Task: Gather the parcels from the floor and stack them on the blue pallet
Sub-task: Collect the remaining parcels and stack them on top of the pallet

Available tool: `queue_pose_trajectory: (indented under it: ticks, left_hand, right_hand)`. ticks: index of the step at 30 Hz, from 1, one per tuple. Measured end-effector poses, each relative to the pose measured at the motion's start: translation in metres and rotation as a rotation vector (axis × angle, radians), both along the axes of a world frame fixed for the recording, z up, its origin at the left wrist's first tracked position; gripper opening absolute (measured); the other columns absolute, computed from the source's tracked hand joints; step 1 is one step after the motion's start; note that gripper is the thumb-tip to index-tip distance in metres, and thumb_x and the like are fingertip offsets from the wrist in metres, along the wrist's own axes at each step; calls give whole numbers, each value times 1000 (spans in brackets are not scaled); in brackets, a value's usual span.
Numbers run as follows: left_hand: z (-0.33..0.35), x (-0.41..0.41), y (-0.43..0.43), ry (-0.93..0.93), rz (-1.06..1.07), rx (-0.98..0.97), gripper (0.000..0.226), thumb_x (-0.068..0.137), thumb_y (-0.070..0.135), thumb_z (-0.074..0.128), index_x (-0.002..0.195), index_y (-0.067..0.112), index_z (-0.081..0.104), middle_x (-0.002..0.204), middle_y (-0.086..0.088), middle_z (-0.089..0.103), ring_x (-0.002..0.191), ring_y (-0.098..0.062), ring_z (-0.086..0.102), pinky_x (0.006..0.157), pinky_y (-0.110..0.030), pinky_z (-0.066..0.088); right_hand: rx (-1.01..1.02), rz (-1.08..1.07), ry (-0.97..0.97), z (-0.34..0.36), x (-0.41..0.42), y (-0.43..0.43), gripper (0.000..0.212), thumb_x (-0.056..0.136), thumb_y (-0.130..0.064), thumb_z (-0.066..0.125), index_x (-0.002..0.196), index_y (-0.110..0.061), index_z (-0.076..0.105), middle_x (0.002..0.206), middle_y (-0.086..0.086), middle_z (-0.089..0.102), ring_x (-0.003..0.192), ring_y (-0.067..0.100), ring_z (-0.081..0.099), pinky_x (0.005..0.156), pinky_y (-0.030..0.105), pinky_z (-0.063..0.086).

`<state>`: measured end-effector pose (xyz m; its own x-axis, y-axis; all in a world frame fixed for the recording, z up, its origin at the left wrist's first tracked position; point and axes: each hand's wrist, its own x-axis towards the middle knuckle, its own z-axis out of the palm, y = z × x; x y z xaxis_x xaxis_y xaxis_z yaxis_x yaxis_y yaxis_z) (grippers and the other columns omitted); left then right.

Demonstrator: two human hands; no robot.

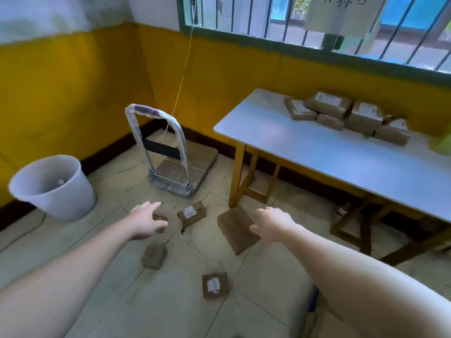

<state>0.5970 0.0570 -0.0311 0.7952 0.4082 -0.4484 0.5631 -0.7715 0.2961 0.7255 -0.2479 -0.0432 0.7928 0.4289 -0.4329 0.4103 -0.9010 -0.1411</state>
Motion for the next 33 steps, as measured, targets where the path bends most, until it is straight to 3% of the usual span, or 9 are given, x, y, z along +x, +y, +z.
queue_pose_trajectory:
  ticks: [5,9,14,19,25,28,33]
  left_hand:
    - [10,20,48,-15,89,32,71,90,44,55,149,26,20,158,-7,13,145,-28,12,116,-42,17]
    - [8,29,90,8,155,36,73,89,45,56,149,26,19,158,-7,12,145,-27,10,116,-41,16]
    - [-7,43,137,28,180,4,75,89,45,57,149,25,18,158,-9,11,145,-28,10,116,-40,16]
    - [-19,66,220,21,143,-23,75,89,46,56,150,26,18,158,-6,11,145,-26,11,117,-41,16]
    - [-39,112,319,23,28,-80,75,89,47,55,150,27,17,158,-4,10,145,-25,10,116,-41,17]
    - [-52,127,352,88,-31,-85,76,89,48,54,151,24,15,158,-8,10,145,-27,10,117,-39,15]
    - [-72,169,373,106,-25,-201,75,88,44,55,150,24,18,158,-6,13,145,-25,13,116,-40,18]
  right_hand:
    - [50,97,-4,14,59,54,37,91,-46,52,122,-27,55,113,-1,58,102,22,57,86,39,51]
    - [49,171,-5,21,87,110,45,92,-44,53,132,-22,50,124,3,56,111,26,55,89,38,51]
    - [36,227,-9,22,108,178,38,92,-41,55,124,-21,53,109,2,57,94,20,57,77,32,54]
    - [0,191,-7,5,119,257,37,91,-40,56,123,-21,53,111,3,57,99,21,58,82,37,55]
    - [-86,107,-1,-16,131,344,26,90,-43,47,99,-19,51,109,6,57,98,26,55,76,34,46]
    - [-100,78,59,-26,132,380,36,89,-45,49,115,-21,52,116,6,54,109,28,52,84,35,44]
    - [-84,2,78,-40,164,405,39,89,-44,51,121,-22,52,119,7,56,107,28,54,85,35,47]
